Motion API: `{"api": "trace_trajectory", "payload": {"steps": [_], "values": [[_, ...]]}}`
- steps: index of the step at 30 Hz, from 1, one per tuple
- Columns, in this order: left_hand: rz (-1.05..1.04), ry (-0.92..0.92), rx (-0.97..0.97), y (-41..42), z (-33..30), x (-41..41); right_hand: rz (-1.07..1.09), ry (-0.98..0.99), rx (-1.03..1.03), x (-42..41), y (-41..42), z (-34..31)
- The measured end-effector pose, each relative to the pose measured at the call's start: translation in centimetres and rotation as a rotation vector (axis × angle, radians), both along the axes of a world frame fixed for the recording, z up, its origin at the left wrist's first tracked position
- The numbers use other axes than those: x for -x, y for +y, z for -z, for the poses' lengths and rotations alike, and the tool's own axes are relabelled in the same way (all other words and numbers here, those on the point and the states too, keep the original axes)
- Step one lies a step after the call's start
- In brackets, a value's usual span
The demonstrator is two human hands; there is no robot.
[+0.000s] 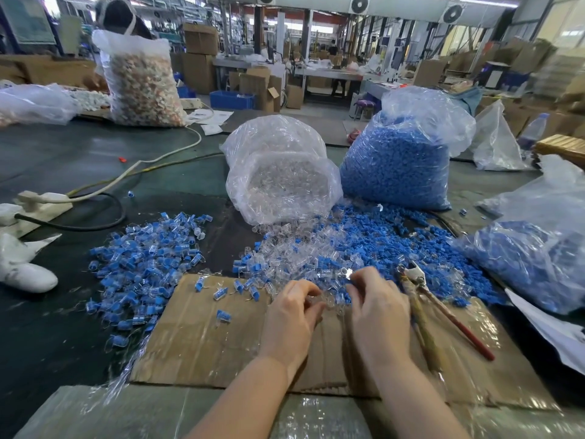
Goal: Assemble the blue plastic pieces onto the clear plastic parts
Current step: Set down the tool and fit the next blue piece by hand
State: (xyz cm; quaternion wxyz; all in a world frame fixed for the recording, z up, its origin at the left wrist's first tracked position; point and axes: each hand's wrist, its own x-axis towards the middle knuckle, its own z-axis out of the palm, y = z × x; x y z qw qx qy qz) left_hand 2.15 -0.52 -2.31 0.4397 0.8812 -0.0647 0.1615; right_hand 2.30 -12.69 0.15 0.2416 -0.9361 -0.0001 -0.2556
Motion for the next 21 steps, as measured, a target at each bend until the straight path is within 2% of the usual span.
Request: {"api": "trace_trajectory", "payload": {"steps": [3,17,21], "values": [[-0.013,0.026,0.096,0.2,-0.2,0.1,-0.077,0.042,-0.027,0.3,1.1,1.0],[-0.004,-0.042,0.08,0.3,-0.3,0.1,-0.122,-0.015,-0.087,0.6,1.1,2.5],[0.004,-0.017,0.153,0.4,-0.3,0.1,-0.13,-0.024,-0.087,0.7,1.0,2.5]]}}
